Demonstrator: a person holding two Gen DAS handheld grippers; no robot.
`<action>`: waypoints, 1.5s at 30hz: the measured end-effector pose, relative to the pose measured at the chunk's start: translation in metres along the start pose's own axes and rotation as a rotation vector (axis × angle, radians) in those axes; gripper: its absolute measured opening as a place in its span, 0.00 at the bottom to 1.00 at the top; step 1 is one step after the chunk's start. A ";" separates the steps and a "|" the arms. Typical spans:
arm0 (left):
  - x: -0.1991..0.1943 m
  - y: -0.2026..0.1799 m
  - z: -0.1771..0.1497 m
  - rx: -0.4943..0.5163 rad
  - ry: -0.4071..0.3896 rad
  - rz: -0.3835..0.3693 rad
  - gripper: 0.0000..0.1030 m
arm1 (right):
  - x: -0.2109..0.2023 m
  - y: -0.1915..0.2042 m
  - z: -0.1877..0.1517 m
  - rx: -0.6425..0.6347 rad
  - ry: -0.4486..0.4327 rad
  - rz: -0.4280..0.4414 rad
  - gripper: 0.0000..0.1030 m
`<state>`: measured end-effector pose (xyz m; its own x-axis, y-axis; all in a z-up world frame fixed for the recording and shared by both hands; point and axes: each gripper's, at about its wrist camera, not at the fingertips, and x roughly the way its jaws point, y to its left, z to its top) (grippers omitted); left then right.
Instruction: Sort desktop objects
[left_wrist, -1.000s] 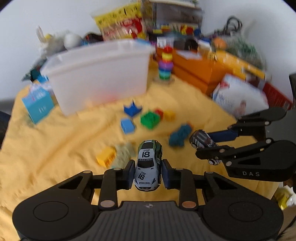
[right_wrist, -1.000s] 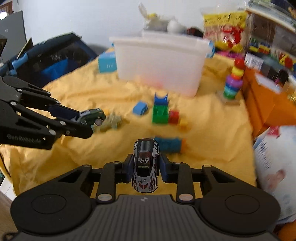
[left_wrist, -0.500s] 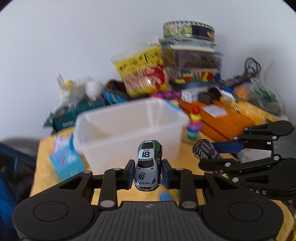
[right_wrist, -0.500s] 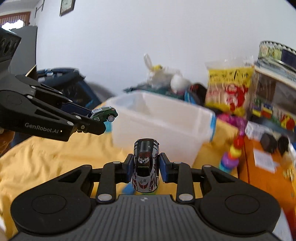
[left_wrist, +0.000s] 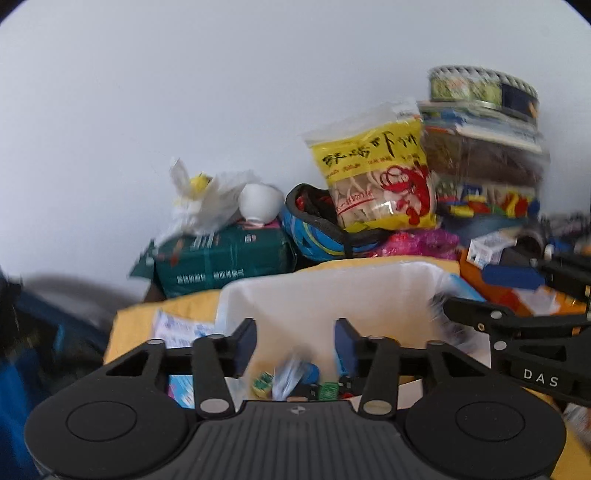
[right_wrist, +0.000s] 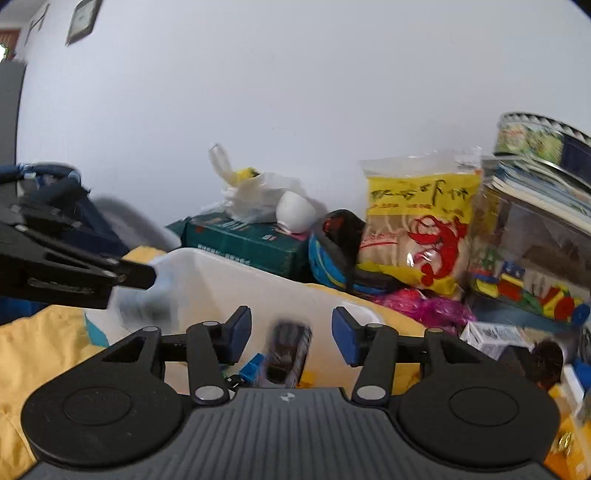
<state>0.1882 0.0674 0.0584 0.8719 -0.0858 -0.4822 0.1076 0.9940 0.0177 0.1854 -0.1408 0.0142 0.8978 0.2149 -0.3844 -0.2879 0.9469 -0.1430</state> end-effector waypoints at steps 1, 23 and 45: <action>-0.005 0.001 -0.004 -0.008 -0.005 -0.011 0.51 | -0.006 -0.004 -0.005 0.035 -0.004 0.028 0.51; -0.085 -0.052 -0.155 0.013 0.337 -0.103 0.70 | -0.085 0.005 -0.134 0.241 0.442 0.129 1.00; -0.061 -0.076 -0.178 0.250 0.399 -0.154 0.59 | -0.076 0.018 -0.161 -0.302 0.394 0.239 0.56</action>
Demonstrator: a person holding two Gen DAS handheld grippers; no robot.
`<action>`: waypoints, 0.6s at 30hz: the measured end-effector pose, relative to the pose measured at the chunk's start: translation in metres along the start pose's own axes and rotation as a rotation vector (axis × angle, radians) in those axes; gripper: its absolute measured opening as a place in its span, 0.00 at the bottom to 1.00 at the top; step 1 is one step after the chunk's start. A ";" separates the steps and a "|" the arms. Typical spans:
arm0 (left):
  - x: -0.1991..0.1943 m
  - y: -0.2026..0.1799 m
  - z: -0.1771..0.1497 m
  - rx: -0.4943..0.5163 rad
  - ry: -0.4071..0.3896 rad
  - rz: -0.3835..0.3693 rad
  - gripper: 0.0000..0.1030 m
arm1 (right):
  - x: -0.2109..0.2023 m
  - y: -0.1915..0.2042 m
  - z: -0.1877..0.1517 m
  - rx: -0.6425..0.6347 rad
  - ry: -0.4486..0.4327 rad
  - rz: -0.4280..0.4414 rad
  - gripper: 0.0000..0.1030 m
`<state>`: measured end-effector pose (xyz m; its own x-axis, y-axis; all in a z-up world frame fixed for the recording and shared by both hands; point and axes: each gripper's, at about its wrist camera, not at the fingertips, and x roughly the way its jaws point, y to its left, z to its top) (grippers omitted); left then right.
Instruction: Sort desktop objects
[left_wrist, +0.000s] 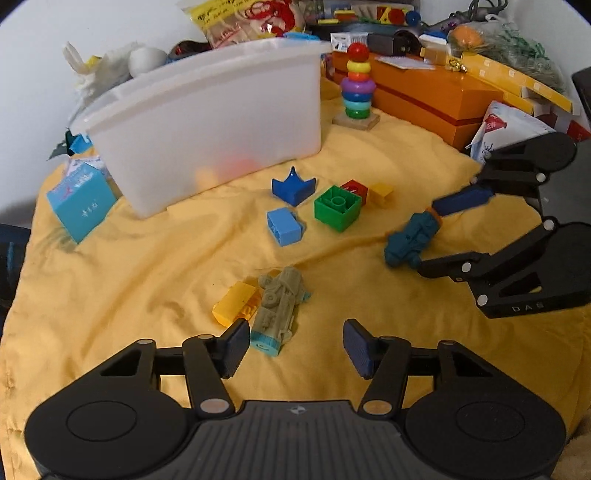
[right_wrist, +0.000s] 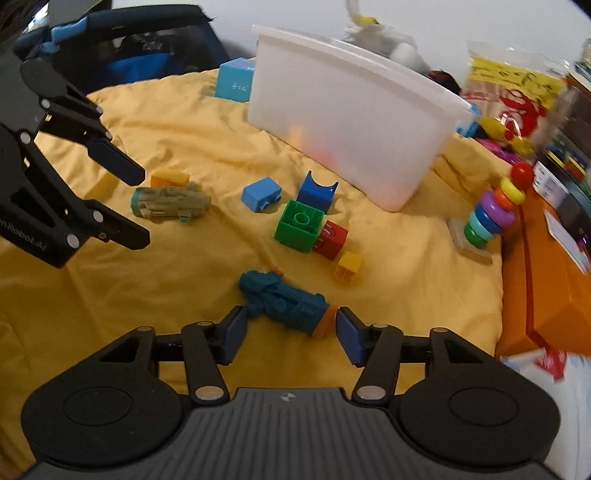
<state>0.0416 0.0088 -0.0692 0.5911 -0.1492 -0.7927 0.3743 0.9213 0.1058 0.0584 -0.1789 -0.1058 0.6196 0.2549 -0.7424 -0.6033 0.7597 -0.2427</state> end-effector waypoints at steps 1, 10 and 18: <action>0.002 0.001 0.001 0.005 0.001 0.004 0.59 | 0.002 -0.002 0.001 -0.023 -0.006 -0.002 0.57; 0.023 0.003 0.009 0.050 0.039 -0.036 0.28 | 0.012 -0.009 0.009 0.016 0.004 0.122 0.57; 0.001 0.002 -0.007 -0.024 0.067 -0.055 0.28 | -0.003 0.007 0.001 0.207 0.121 0.098 0.57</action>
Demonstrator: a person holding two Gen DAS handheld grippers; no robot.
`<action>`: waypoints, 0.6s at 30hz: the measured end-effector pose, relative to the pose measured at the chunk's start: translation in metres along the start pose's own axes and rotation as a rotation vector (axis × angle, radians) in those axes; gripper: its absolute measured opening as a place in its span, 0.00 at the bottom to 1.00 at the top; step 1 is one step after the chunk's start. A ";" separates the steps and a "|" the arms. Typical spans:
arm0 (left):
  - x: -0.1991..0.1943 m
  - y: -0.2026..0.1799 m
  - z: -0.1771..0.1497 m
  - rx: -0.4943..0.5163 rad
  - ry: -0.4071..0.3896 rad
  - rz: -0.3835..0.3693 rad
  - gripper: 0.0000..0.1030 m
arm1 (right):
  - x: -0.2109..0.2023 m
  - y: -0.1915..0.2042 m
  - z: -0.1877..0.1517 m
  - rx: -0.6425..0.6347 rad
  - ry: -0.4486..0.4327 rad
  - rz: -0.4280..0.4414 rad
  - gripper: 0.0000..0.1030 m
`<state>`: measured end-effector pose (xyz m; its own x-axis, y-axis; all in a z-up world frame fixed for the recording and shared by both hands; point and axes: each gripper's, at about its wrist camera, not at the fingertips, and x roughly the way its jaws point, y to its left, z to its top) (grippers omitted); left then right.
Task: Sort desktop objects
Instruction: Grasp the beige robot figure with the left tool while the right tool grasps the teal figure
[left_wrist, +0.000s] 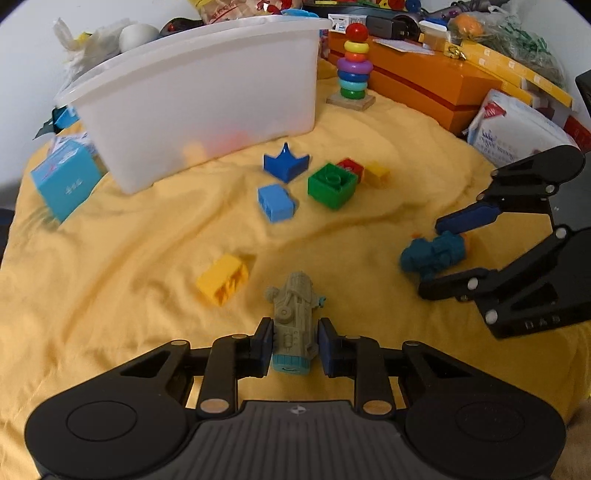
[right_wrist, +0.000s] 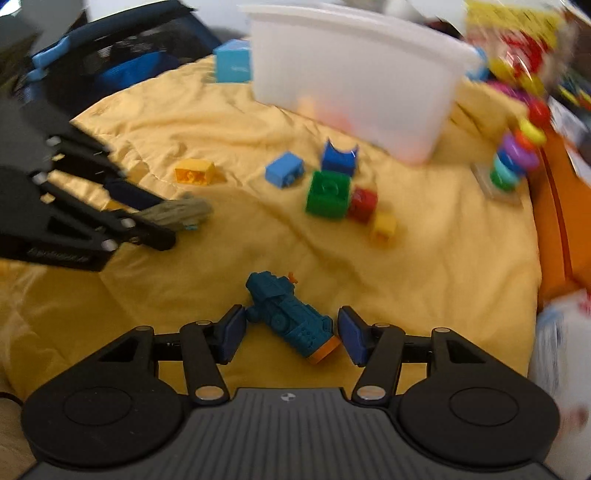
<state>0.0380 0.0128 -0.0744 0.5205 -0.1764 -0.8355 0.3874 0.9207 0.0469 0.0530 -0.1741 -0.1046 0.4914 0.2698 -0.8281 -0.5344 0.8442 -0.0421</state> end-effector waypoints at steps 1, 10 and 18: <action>-0.004 -0.001 -0.004 -0.010 0.004 -0.007 0.28 | -0.002 0.000 -0.001 0.040 0.017 -0.016 0.58; -0.008 -0.008 -0.017 -0.017 0.015 -0.026 0.28 | -0.012 0.005 -0.008 0.097 0.030 0.076 0.62; -0.004 -0.005 -0.017 -0.066 0.005 -0.049 0.28 | -0.004 0.014 -0.013 0.029 -0.044 0.046 0.51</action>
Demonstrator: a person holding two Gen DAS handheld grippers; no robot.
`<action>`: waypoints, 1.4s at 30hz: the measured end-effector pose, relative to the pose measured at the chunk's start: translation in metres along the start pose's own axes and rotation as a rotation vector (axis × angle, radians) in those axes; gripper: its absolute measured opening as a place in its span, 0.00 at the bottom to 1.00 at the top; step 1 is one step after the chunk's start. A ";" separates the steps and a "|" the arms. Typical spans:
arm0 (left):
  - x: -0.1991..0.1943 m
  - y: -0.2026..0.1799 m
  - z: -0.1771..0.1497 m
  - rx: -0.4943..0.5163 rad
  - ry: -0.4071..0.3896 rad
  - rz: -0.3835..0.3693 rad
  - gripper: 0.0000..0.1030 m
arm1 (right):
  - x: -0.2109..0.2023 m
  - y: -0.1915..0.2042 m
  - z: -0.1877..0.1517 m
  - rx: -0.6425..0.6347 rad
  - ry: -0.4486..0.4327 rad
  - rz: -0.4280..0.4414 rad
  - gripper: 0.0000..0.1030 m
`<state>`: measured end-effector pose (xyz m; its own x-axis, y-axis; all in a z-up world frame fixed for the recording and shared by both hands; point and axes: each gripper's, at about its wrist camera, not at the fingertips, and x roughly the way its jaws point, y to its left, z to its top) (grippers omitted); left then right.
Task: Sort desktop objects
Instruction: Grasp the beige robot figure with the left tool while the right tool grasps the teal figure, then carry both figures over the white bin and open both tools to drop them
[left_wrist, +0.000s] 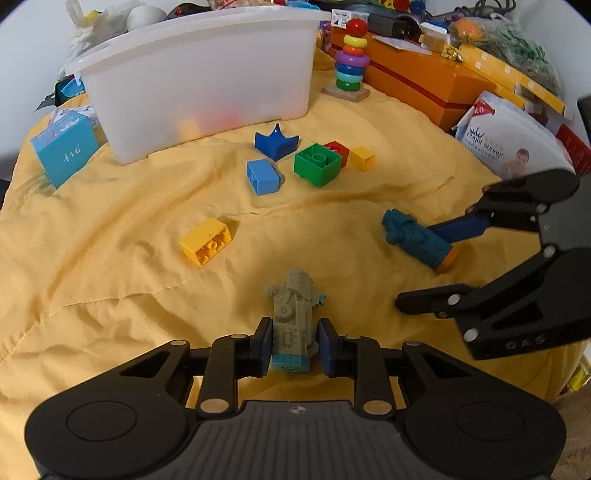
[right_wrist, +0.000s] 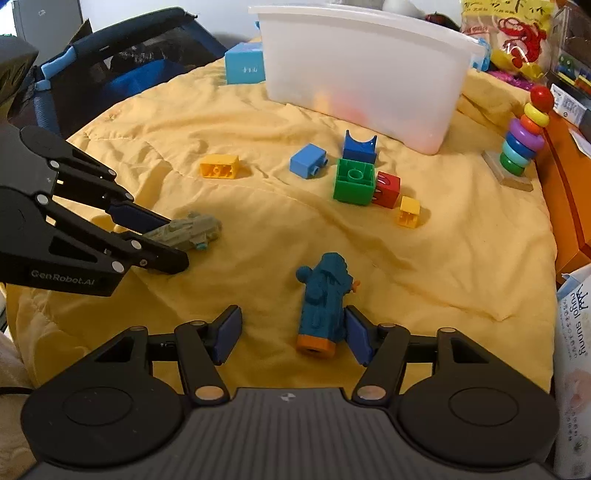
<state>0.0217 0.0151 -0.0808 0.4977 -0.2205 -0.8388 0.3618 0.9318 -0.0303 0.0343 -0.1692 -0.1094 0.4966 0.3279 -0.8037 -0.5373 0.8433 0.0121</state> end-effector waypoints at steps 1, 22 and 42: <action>-0.001 0.000 -0.001 -0.005 -0.008 -0.007 0.28 | -0.002 -0.001 -0.001 0.014 -0.008 -0.002 0.42; -0.069 0.023 0.062 -0.029 -0.257 0.005 0.28 | -0.064 -0.009 0.065 -0.005 -0.221 -0.069 0.29; -0.050 0.105 0.216 0.011 -0.420 0.215 0.28 | -0.036 -0.075 0.236 0.113 -0.493 -0.182 0.29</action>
<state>0.2051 0.0616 0.0748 0.8371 -0.1226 -0.5331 0.2231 0.9664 0.1280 0.2174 -0.1434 0.0594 0.8505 0.3106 -0.4244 -0.3497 0.9367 -0.0152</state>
